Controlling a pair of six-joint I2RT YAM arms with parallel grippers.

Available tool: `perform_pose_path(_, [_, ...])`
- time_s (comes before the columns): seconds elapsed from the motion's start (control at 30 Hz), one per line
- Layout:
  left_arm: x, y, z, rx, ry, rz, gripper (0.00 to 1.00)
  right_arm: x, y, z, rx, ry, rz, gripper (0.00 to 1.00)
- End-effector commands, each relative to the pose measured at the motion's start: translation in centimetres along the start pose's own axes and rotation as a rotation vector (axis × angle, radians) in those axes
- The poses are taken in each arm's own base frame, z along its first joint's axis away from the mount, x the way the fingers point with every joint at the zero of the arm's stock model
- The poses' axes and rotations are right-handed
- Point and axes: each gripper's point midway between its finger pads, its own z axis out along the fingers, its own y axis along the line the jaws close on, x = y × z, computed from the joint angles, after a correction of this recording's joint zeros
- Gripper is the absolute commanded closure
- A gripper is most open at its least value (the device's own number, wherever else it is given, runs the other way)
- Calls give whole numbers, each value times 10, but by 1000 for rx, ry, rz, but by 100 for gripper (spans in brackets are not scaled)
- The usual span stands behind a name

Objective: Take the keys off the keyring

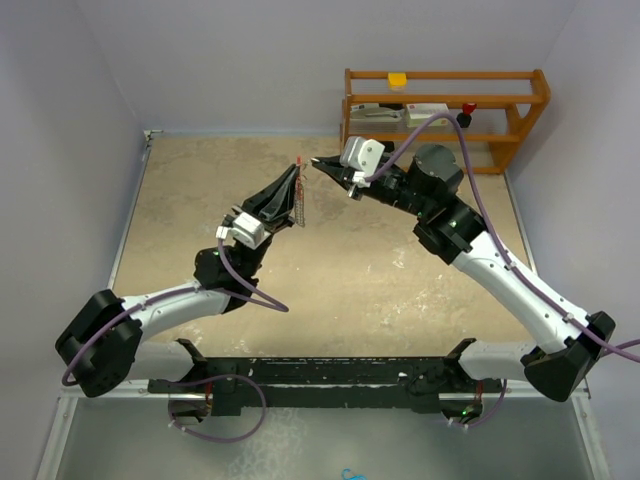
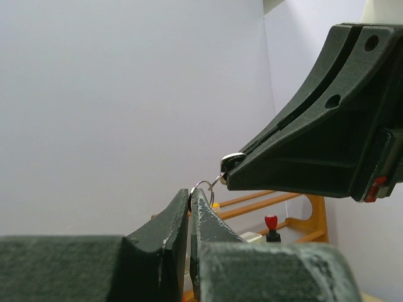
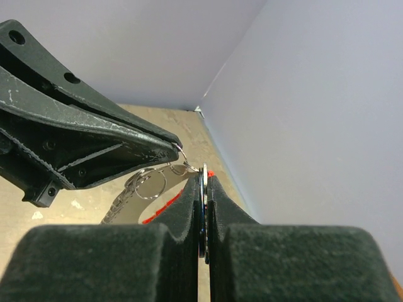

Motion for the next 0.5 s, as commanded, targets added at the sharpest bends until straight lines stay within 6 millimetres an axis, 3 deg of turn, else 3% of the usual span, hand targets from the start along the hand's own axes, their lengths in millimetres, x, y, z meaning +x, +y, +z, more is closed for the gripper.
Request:
perform_pose_path(0.0, [-52,13,2,-51,-190,-50,100,-30,-13,-4,56,-105,-14,100])
perform_pose_path(0.3, [-53,21,6,-98,-200,-26,100,-35,-8,-5,35,-134,-1,100])
perform_pose_path(0.47, [-43,34,10,-177,-170,9,100,-42,0,-8,-5,-155,9,100])
